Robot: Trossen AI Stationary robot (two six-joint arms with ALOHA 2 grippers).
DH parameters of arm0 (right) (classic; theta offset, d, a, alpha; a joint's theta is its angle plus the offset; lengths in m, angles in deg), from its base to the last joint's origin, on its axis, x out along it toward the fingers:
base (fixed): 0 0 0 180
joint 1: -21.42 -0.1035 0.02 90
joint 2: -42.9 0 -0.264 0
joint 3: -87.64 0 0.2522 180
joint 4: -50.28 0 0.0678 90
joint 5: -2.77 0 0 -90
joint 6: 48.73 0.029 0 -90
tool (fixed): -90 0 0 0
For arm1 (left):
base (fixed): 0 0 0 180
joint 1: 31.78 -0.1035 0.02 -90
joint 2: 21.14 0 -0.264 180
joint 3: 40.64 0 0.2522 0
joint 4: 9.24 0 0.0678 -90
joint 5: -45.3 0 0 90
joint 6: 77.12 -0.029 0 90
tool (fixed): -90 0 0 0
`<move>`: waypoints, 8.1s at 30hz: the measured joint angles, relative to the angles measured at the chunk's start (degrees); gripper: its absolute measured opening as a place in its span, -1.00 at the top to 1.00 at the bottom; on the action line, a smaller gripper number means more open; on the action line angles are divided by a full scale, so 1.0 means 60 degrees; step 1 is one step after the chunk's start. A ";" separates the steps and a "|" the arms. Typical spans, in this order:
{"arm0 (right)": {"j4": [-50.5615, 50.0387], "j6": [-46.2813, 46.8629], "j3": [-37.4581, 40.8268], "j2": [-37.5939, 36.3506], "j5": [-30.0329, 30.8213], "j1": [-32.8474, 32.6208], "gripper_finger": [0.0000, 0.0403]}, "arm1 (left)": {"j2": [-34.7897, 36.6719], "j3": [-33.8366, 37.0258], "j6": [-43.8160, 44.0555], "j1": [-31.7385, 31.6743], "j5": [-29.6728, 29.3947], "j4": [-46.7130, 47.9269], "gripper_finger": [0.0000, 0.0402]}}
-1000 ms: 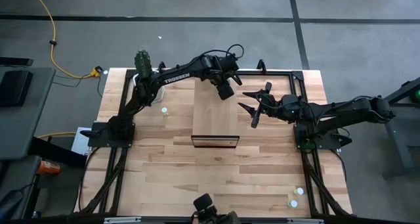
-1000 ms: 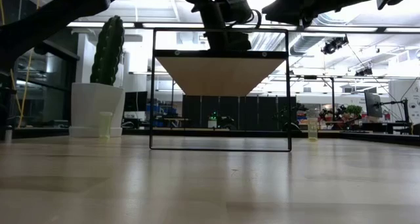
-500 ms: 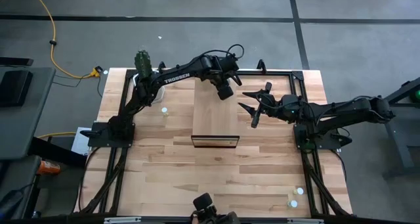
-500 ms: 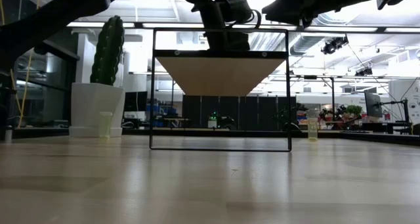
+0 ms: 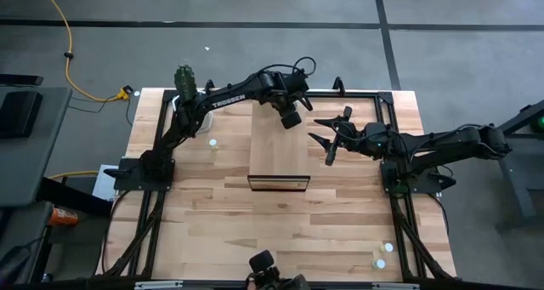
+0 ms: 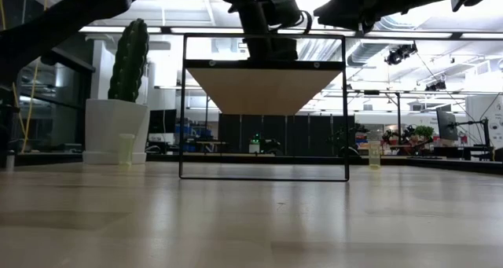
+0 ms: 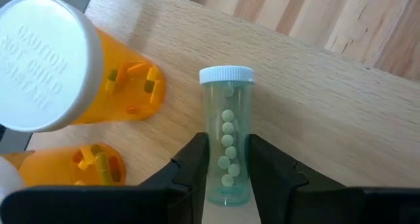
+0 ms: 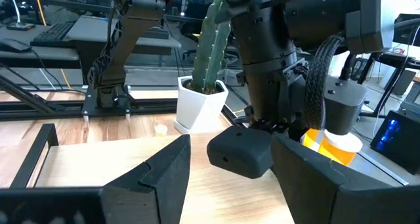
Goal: Pick and place medicine bottles onto shelf by color
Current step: Put the left green pill bottle on the shelf aligned with the other green pill bottle
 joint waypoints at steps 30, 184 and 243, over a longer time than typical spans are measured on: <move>0.0016 0.0288 0.0000 -0.0004 0.0000 0.0000 -0.01 | 0.3354 0.1377 -0.0274 0.0600 0.1751 -0.1202 0.59; 0.1313 0.0919 -0.5104 0.8013 0.0001 0.2918 0.45 | 1.0387 1.0367 -0.0424 0.1869 0.1603 -0.9124 -0.25; 0.1249 0.0820 -0.5100 0.8007 0.0000 0.2918 0.45 | 1.0387 1.0367 -0.0407 0.1870 0.1570 -0.9137 -0.25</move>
